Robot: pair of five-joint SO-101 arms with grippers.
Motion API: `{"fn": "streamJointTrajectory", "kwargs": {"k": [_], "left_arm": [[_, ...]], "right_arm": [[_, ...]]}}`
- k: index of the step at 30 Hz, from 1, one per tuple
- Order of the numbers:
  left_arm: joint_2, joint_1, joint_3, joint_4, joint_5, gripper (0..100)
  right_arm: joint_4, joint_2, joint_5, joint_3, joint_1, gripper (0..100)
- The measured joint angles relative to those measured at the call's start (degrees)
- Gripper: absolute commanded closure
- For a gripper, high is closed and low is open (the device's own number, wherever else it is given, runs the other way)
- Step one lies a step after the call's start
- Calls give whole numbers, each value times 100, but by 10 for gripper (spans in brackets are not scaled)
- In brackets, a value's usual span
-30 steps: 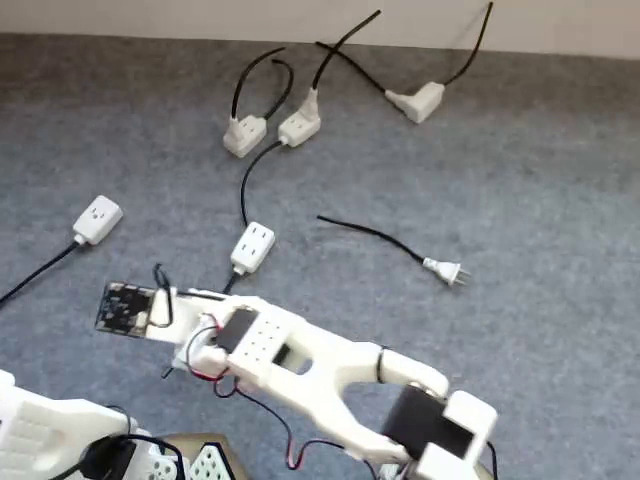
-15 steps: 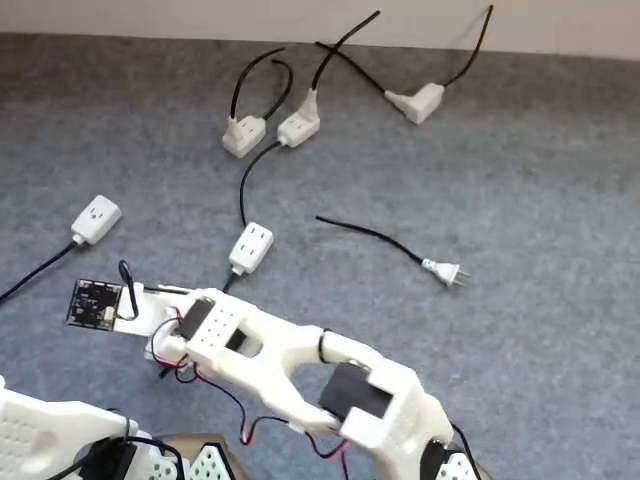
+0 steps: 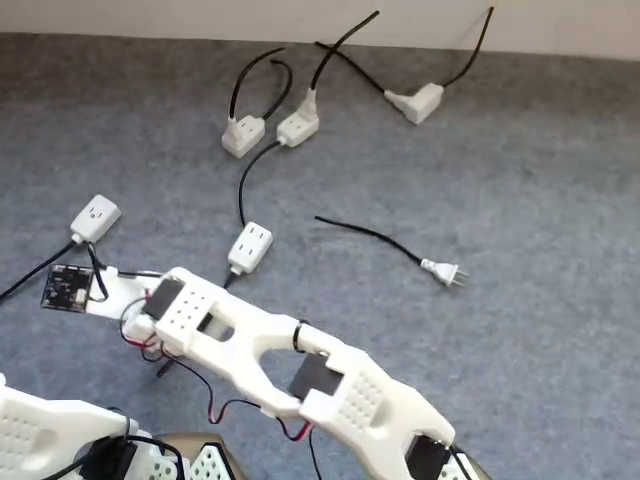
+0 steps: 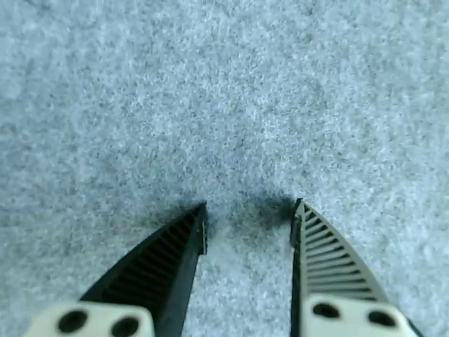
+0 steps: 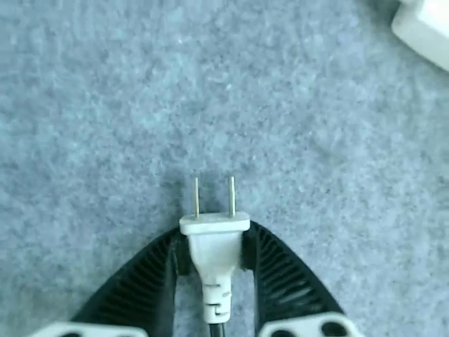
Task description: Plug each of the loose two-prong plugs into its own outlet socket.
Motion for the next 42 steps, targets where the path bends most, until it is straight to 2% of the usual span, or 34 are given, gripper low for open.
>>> {"fn": "streamJointTrajectory", "kwargs": {"k": [9, 18, 23, 29, 35, 42], "left_arm": [[0, 0, -18, 0, 0, 790], [0, 44, -18, 0, 0, 790], [18, 396, -18, 0, 0, 790], [44, 1160, -299, -26, -9, 790], [88, 2646, -1020, 62, 0, 790], [-1073, 3895, -2040, 1037, 985, 790]], "right_arm": [[2127, -70, 0, -2145, 220, 985], [4738, -1363, 9, -4932, 466, 985], [5090, -2400, -141, -5925, 941, 985], [5099, -4114, -202, -5336, 1345, 985], [5099, -6242, -211, -3516, 1327, 985], [4721, -7851, -211, -1301, 1327, 985]]}}
